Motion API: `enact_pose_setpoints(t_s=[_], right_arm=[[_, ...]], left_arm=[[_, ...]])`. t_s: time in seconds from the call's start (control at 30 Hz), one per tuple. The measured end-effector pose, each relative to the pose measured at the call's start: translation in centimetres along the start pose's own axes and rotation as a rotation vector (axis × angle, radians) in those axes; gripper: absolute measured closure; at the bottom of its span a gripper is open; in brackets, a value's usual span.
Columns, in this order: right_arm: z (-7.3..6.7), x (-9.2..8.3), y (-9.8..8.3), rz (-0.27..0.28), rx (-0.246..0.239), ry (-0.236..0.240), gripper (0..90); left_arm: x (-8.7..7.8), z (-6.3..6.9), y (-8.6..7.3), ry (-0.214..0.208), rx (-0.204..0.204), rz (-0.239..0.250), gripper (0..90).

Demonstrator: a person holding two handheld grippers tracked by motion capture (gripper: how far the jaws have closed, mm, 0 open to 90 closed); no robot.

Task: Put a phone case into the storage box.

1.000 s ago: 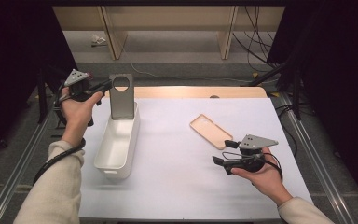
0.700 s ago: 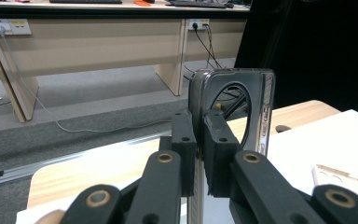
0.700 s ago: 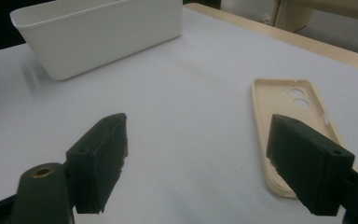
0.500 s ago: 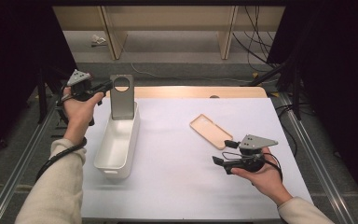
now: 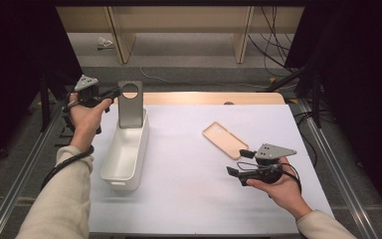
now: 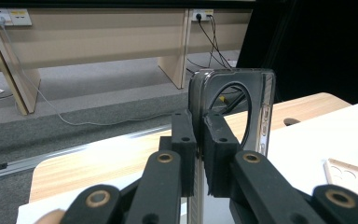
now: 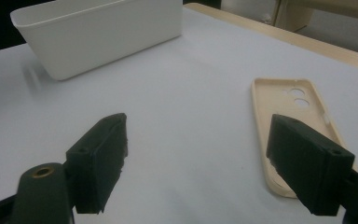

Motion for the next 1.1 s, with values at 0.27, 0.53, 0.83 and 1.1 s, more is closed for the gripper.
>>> enact_pose_setpoints(t_s=[0.27, 0.53, 0.83, 1.1], right_arm=[[0.0, 0.0, 0.0, 0.0, 0.0, 0.001, 21.4], [0.0, 0.0, 0.0, 0.0, 0.0, 0.002, 21.4], [0.0, 0.0, 0.0, -0.001, 0.0, 0.002, 21.4], [0.0, 0.0, 0.0, -0.001, 0.0, 0.002, 21.4]], left_arm=[[0.7, -0.2, -0.5, 0.002, -0.006, -0.019, 83.5], [1.2, -0.4, -1.1, 0.004, -0.009, -0.037, 83.4], [1.8, -0.7, -1.7, 0.006, -0.019, -0.048, 83.3], [2.0, -0.7, -1.9, 0.006, -0.021, -0.054, 83.2]])
Point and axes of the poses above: each handheld gripper's, and its own axes: x roughly forward along the jaws, y roughly out of its top, z roughly to its right, the point moved 7 cm from there along x, roughly forward along the jaws, and after that the axes turned 2 degrees about y, right-handed, at the moved point
